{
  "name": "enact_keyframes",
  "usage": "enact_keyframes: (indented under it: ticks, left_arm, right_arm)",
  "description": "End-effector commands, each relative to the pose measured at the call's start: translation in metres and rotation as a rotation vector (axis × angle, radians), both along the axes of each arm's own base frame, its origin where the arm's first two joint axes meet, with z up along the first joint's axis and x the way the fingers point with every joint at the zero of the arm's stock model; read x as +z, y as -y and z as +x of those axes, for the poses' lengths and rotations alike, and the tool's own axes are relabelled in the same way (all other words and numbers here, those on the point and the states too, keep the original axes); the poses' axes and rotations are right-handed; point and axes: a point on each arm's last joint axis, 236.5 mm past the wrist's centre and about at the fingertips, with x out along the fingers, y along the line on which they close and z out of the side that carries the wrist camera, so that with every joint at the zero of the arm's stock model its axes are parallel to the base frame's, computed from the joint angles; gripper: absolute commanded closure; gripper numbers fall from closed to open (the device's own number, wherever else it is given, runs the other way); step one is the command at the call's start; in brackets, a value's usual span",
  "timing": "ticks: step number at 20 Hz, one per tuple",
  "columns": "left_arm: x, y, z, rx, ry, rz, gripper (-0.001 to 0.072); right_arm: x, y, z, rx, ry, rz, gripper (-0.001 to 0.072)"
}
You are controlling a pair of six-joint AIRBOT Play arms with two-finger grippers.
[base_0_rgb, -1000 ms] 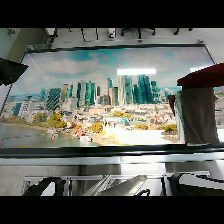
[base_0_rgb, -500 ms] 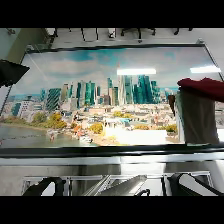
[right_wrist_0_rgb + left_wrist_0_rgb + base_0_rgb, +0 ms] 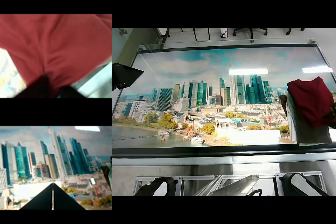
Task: Fold the shirts.
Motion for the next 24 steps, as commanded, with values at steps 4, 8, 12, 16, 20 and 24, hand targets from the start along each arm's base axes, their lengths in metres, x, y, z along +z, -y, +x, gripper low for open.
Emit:
enact_keyframes:
  ticks: [4,8,12,16,20,24]
  left_arm:
    - [0.000,0.000,0.000,-0.001,-0.001,0.001,0.0691]
    - [0.000,0.000,0.000,-0.002,-0.002,0.001,0.0691]
    - [-0.007,0.024,-0.005,-0.066,-0.011,-0.005,0.0691]
    - [-0.073,0.069,-0.032,-0.173,-0.126,-0.031,0.0691]
    - [-0.159,0.101,-0.074,-0.224,-0.235,-0.059,0.0691]
    - [-0.207,0.112,-0.112,-0.253,-0.328,-0.066,0.0691]
  right_arm:
    - [0.034,-0.005,0.019,0.018,0.095,0.013,0.0010]
    - [0.105,-0.033,0.071,0.114,0.377,0.042,0.0324]
    - [0.121,-0.105,0.105,0.399,0.509,0.000,0.0694]
    - [0.117,-0.227,0.103,0.759,0.600,-0.001,0.0694]
    - [0.059,-0.331,0.056,1.035,0.604,-0.023,0.0694]
    - [0.026,-0.364,0.031,1.106,0.598,0.002,0.0694]
